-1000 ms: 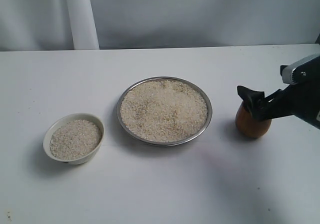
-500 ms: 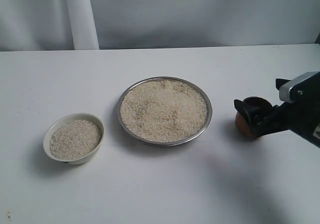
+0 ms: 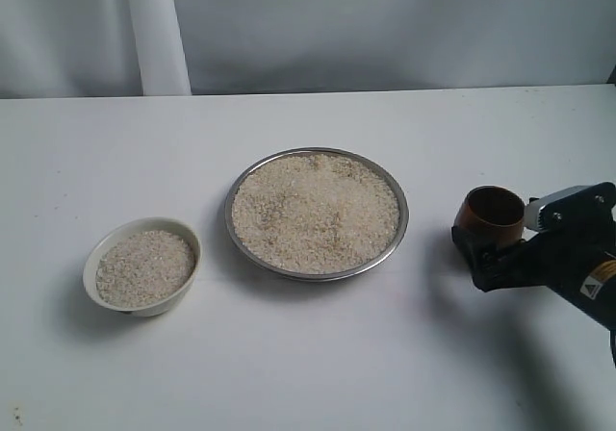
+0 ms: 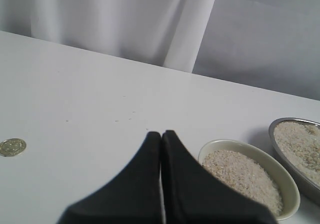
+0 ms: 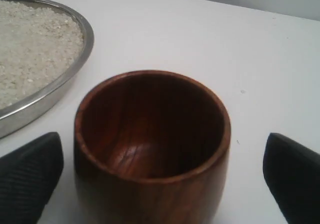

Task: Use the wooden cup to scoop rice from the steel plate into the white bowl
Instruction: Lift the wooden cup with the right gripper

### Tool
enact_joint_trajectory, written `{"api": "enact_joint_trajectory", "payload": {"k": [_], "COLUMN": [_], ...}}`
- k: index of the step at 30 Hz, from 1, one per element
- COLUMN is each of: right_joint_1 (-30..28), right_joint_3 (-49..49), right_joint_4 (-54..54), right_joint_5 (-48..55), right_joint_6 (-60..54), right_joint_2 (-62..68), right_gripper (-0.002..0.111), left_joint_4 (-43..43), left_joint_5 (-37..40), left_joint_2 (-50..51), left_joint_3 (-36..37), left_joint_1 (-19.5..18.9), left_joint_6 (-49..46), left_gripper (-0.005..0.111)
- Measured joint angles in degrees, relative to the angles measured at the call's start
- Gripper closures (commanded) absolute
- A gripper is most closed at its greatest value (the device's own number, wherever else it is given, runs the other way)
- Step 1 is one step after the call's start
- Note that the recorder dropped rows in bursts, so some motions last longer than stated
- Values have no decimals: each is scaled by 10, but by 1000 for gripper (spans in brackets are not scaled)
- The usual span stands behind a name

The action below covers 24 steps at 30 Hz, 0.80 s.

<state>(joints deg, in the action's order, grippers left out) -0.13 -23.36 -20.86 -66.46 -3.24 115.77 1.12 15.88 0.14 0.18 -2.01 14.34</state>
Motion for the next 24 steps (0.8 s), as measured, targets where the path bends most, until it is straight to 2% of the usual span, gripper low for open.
{"api": "enact_joint_trajectory", "payload": {"k": [24], "right_joint_1": [0], "right_joint_3": [-70], "right_joint_4": [-13], "right_joint_5": [-26], "right_joint_6": [-9], "right_joint_2": [82], "right_gripper": [3], "left_joint_4": [0], "left_joint_5": [0], "left_joint_2": [0], "left_joint_3": [0], "left_joint_1": [0], "left_joint_6": [0], "left_gripper": [107]}}
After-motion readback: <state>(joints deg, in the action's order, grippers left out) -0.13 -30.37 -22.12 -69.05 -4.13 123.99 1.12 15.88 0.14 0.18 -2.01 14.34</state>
